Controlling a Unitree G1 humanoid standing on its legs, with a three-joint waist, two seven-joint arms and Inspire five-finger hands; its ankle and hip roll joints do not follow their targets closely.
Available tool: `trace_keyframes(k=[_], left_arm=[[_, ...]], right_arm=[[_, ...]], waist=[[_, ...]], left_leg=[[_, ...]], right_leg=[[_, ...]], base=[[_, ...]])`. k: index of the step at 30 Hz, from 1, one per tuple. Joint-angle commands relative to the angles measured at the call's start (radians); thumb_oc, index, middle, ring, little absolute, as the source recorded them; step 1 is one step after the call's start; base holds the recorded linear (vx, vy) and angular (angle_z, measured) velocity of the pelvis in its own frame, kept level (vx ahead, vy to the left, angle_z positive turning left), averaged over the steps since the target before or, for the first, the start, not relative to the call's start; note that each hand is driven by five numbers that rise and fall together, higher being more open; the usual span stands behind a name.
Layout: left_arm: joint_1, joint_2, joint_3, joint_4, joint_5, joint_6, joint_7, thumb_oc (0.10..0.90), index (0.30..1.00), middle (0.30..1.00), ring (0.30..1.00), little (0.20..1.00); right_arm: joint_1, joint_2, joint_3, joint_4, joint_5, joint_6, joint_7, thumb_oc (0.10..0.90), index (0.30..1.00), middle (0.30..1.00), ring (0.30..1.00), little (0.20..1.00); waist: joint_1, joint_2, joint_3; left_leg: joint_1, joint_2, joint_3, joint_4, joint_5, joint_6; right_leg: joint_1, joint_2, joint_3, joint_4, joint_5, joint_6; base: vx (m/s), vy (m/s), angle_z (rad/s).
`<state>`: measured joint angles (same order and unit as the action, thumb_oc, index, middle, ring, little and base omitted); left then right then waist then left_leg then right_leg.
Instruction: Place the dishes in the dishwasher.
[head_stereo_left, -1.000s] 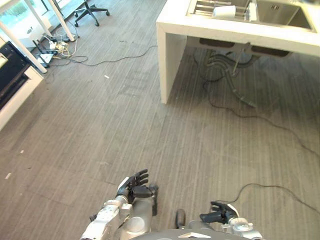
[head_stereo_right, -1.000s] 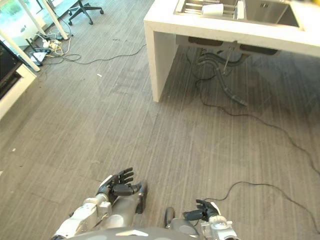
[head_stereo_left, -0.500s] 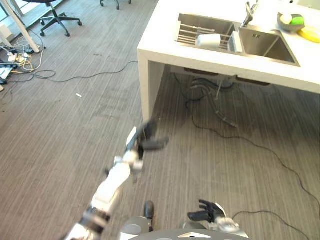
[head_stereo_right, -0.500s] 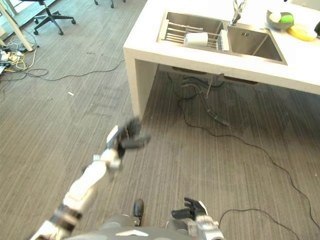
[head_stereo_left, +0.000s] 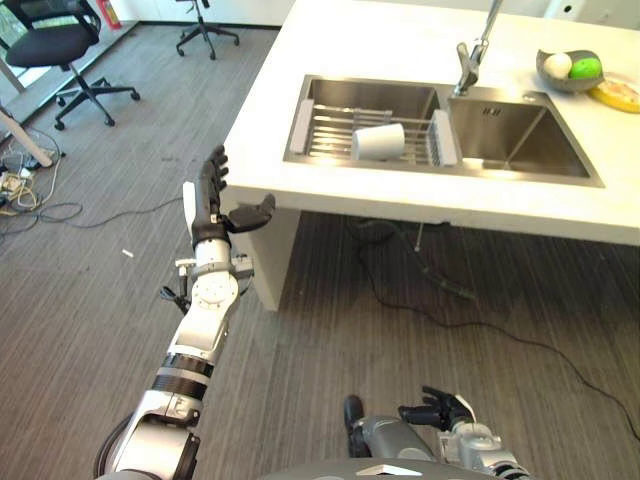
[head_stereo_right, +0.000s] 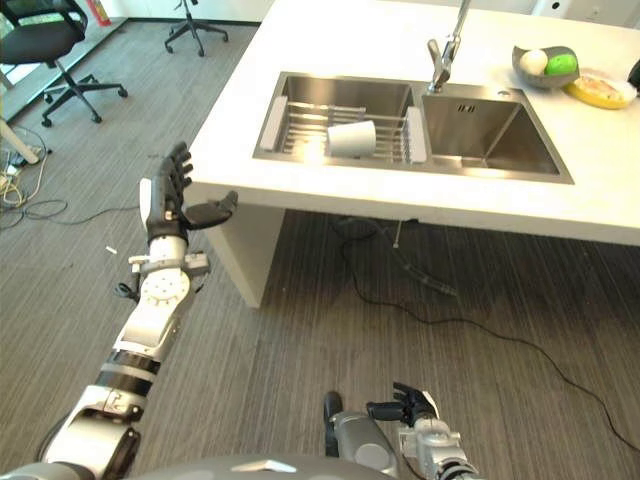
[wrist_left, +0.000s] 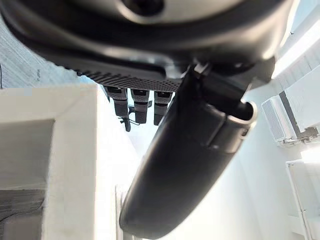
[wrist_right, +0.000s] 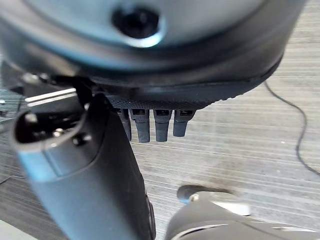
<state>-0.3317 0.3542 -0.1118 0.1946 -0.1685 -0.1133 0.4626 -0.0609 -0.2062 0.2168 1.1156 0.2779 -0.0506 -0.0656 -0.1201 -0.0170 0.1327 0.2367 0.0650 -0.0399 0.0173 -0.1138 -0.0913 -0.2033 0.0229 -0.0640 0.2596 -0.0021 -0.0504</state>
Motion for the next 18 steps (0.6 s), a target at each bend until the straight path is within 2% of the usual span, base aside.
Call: trace_keyframes(k=[1,2,3,4,5,6,7,8,9,10,11,12,13,14,16,18], left_arm=[[-0.145,0.094,0.059,-0.213,0.064,-0.134,0.021,0.8,0.9,0.9,0.9,0.9],[-0.148,0.099,0.066,-0.24,0.07,-0.137,0.013,0.8,0.9,0.9,0.9,0.9],[-0.147,0.099,0.066,-0.242,0.07,-0.136,0.013,0.8,0.9,0.9,0.9,0.9],[-0.151,0.1,0.07,-0.253,0.074,-0.143,0.01,0.8,0.9,0.9,0.9,0.9],[-0.152,0.101,0.07,-0.253,0.074,-0.143,0.01,0.8,0.9,0.9,0.9,0.9],[-0.162,0.118,0.093,-0.305,0.085,-0.162,0.018,0.8,0.9,0.9,0.9,0.9],[-0.163,0.117,0.093,-0.306,0.085,-0.161,0.018,0.8,0.9,0.9,0.9,0.9],[-0.177,0.121,0.089,-0.307,0.088,-0.162,0.021,0.8,0.9,0.9,0.9,0.9],[-0.177,0.121,0.089,-0.307,0.088,-0.162,0.021,0.8,0.9,0.9,0.9,0.9],[-0.188,0.128,0.08,-0.316,0.097,-0.16,0.021,0.8,0.9,0.9,0.9,0.9],[-0.186,0.143,0.069,-0.343,0.116,-0.154,0.001,0.8,0.9,0.9,0.9,0.9],[-0.184,0.142,0.061,-0.355,0.115,-0.157,-0.008,0.8,0.9,0.9,0.9,0.9],[-0.187,0.142,0.046,-0.356,0.12,-0.152,-0.02,0.8,0.9,0.9,0.9,0.9],[-0.183,0.149,0.03,-0.359,0.133,-0.147,-0.039,0.8,0.9,0.9,0.9,0.9],[-0.167,0.178,0.0,-0.384,0.153,-0.137,-0.087,0.8,0.9,0.9,0.9,0.9],[-0.162,0.211,-0.036,-0.418,0.172,-0.127,-0.125,0.8,0.9,0.9,0.9,0.9]], right_arm=[[0.042,0.011,0.076,-0.002,-0.021,-0.005,0.026,0.8,0.9,0.9,0.9,0.9],[0.037,0.007,0.087,-0.009,-0.03,-0.005,0.032,0.8,0.9,0.9,0.9,0.9],[0.037,0.007,0.087,-0.009,-0.03,-0.005,0.032,0.8,0.9,0.9,0.9,0.9],[0.031,0.004,0.096,-0.012,-0.029,-0.009,0.034,0.8,0.9,0.9,0.9,0.9],[0.03,0.004,0.096,-0.012,-0.029,-0.009,0.034,0.8,0.9,0.9,0.9,0.9],[-0.012,-0.018,0.112,-0.018,-0.025,-0.006,0.037,0.8,0.9,0.9,0.9,0.9],[-0.014,-0.018,0.111,-0.017,-0.025,-0.006,0.037,0.8,0.9,0.9,0.9,0.9],[-0.026,-0.025,0.108,-0.016,-0.017,-0.006,0.034,0.8,0.9,0.9,0.9,0.9],[-0.026,-0.025,0.108,-0.016,-0.017,-0.006,0.034,0.8,0.9,0.9,0.9,0.9],[-0.024,-0.035,0.09,-0.021,-0.004,-0.01,0.03,0.8,0.9,0.9,0.9,0.9],[-0.02,-0.034,0.087,-0.017,-0.016,-0.007,0.036,0.8,0.9,0.9,0.9,0.9],[-0.018,-0.033,0.092,-0.012,-0.026,-0.007,0.04,0.8,0.9,0.9,0.9,0.9],[-0.013,-0.028,0.101,-0.007,-0.04,-0.005,0.041,0.8,0.9,0.9,0.9,0.9],[-0.005,-0.024,0.106,-0.007,-0.05,-0.005,0.044,0.8,0.9,0.9,0.9,0.9],[0.005,-0.015,0.087,0.002,-0.038,-0.003,0.045,0.8,0.9,0.9,0.9,0.9],[0.023,0.01,0.063,0.015,-0.013,-0.005,0.048,0.8,0.9,0.9,0.9,0.9]], waist=[[0.004,-0.006,-0.079],[0.017,-0.012,-0.075],[0.016,-0.012,-0.075],[0.029,-0.027,-0.065],[0.026,-0.026,-0.065],[0.067,-0.038,-0.031],[0.069,-0.036,-0.028],[0.076,-0.039,-0.023],[0.076,-0.039,-0.023],[0.086,-0.039,-0.027],[0.098,-0.028,-0.029],[0.096,-0.023,-0.029],[0.094,-0.019,-0.029],[0.092,-0.02,-0.032],[0.089,-0.028,-0.041],[0.084,-0.034,-0.044]], left_leg=[[0.035,-0.061,-0.008,0.012,0.054,0.0],[-0.016,-0.06,0.022,0.122,0.098,-0.025],[-0.023,-0.06,0.021,0.136,0.091,-0.026],[-0.078,-0.062,0.03,0.273,0.138,-0.045],[-0.089,-0.061,0.027,0.292,0.13,-0.045],[-0.191,-0.035,0.058,0.41,0.159,-0.047],[-0.189,-0.033,0.06,0.413,0.155,-0.046],[-0.205,-0.009,0.103,0.351,0.15,-0.038],[-0.205,-0.009,0.103,0.351,0.15,-0.038],[-0.216,-0.037,0.123,0.234,0.104,-0.009],[-0.214,-0.09,0.119,0.145,0.099,0.011],[-0.197,-0.1,0.113,0.117,0.097,0.018],[-0.183,-0.1,0.101,0.085,0.099,0.02],[-0.169,-0.107,0.083,0.055,0.077,0.032],[-0.146,-0.114,0.065,-0.005,0.087,0.045],[-0.128,-0.1,0.061,-0.054,0.102,0.051]], right_leg=[[0.068,-0.039,0.152,-0.323,0.233,0.247],[0.109,-0.045,0.142,-0.34,0.223,0.235],[0.108,-0.045,0.141,-0.34,0.223,0.235],[0.145,-0.056,0.146,-0.347,0.21,0.221],[0.143,-0.055,0.144,-0.347,0.211,0.221],[0.205,-0.067,0.132,-0.347,0.159,0.192],[0.208,-0.065,0.133,-0.347,0.158,0.191],[0.219,-0.068,0.126,-0.347,0.148,0.19],[0.219,-0.068,0.126,-0.347,0.148,0.19],[0.235,-0.062,0.126,-0.347,0.137,0.192],[0.245,-0.046,0.134,-0.347,0.132,0.194],[0.245,-0.041,0.133,-0.344,0.13,0.194],[0.245,-0.037,0.138,-0.341,0.128,0.192],[0.241,-0.037,0.144,-0.335,0.128,0.194],[0.226,-0.029,0.155,-0.299,0.134,0.196],[0.206,-0.007,0.158,-0.227,0.113,0.195]], base=[[0.3,-0.161,0.09],[0.29,-0.162,-0.17],[0.12,-0.12,-0.14],[0.04,-0.07,-0.13],[0.28,-0.182,-0.04],[0.22,-0.11,0.0],[0.3,-0.122,0.17],[0.07,-0.009,0.19],[0.23,-0.025,0.24],[0.31,-0.012,0.02],[0.34,0.003,-0.03],[0.2,0.035,-0.2],[0.09,0.062,-0.27],[0.07,0.057,-0.28],[0.08,0.038,-0.2],[0.07,0.033,-0.16]])
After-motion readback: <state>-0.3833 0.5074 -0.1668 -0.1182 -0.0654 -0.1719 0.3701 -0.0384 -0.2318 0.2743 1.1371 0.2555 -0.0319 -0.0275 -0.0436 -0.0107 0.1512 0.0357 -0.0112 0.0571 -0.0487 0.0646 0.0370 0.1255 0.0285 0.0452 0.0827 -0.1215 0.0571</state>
